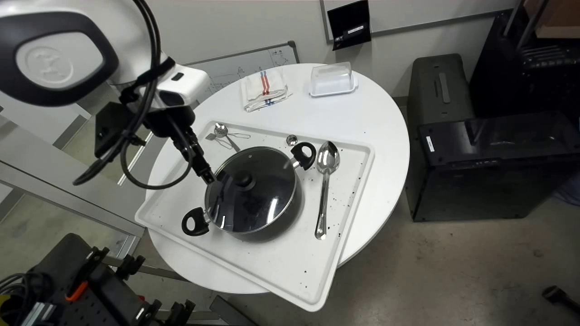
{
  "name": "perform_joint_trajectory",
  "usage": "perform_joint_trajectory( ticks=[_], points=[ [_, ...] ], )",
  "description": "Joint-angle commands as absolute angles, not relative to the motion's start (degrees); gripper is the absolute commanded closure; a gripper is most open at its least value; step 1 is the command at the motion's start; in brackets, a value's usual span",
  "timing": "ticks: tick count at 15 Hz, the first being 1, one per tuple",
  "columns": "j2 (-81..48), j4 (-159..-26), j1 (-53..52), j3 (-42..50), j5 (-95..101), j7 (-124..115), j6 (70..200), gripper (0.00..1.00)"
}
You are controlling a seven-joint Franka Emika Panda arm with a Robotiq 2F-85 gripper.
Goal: Uncover the pot
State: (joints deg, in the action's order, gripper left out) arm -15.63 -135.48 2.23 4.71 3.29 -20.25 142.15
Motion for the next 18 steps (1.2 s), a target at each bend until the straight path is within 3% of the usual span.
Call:
perform_joint_trajectory(
  ticks=[1,18],
  points=[
    [-20.7,-133.2,2.0,6.6,3.1,-20.4,146.8,0.00],
    [-32.1,-127.1,-0.2,7.8,-1.2,-20.9,154.0,0.00]
  ],
)
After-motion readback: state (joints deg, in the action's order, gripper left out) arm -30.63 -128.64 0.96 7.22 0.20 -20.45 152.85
